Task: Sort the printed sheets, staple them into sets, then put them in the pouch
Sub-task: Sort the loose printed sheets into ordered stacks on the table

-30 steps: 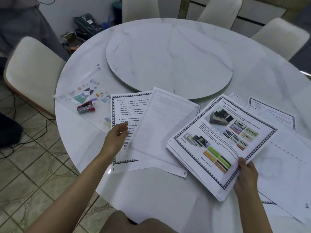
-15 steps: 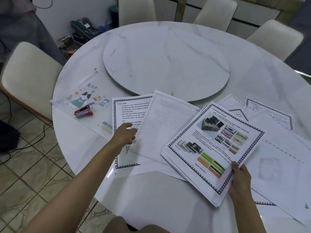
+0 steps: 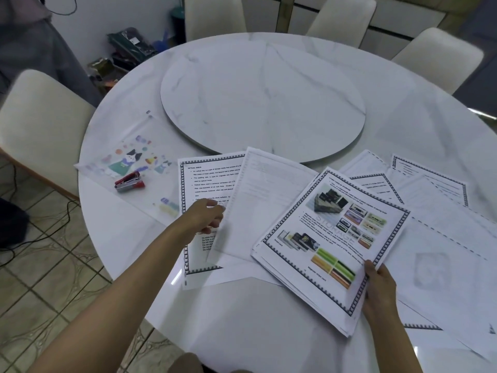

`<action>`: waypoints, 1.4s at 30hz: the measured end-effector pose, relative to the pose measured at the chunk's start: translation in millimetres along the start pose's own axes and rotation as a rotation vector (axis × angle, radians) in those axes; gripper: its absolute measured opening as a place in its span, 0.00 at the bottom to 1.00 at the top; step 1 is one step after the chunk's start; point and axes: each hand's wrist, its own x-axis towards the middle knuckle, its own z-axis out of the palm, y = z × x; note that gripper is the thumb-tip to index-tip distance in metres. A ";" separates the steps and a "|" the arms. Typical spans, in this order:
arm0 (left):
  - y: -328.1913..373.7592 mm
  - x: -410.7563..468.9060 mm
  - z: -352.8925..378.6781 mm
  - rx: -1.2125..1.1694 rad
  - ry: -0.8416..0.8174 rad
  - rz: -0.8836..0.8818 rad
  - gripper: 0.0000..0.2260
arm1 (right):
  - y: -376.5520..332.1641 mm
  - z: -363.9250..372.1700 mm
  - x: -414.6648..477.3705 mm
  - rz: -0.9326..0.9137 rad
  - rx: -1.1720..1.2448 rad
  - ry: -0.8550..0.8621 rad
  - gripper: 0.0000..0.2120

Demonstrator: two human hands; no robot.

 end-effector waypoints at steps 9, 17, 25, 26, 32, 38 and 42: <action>4.6 -6.0 30.1 0.172 -0.078 0.077 0.05 | -0.8 0.1 0.4 -0.011 0.003 -0.022 0.09; 22.9 -17.5 -24.7 0.265 0.419 0.226 0.07 | -2.5 0.6 -2.2 -0.035 -0.004 -0.021 0.09; 76.6 -73.8 -71.1 0.477 0.690 0.602 0.08 | -22.1 1.0 -10.3 -0.139 0.020 0.015 0.09; 79.5 -76.1 -64.5 0.483 0.667 0.633 0.07 | -24.8 1.5 -10.0 -0.146 0.024 0.020 0.09; 45.2 -48.2 -7.0 0.577 0.378 0.615 0.05 | -35.4 4.4 -11.8 -0.171 0.087 0.011 0.08; -1.8 -29.9 42.4 0.595 0.142 0.501 0.09 | -35.3 4.0 -14.5 -0.181 0.091 0.000 0.11; -4.0 -28.2 35.6 0.486 0.229 0.454 0.16 | -35.9 3.8 -15.6 -0.185 0.095 -0.017 0.11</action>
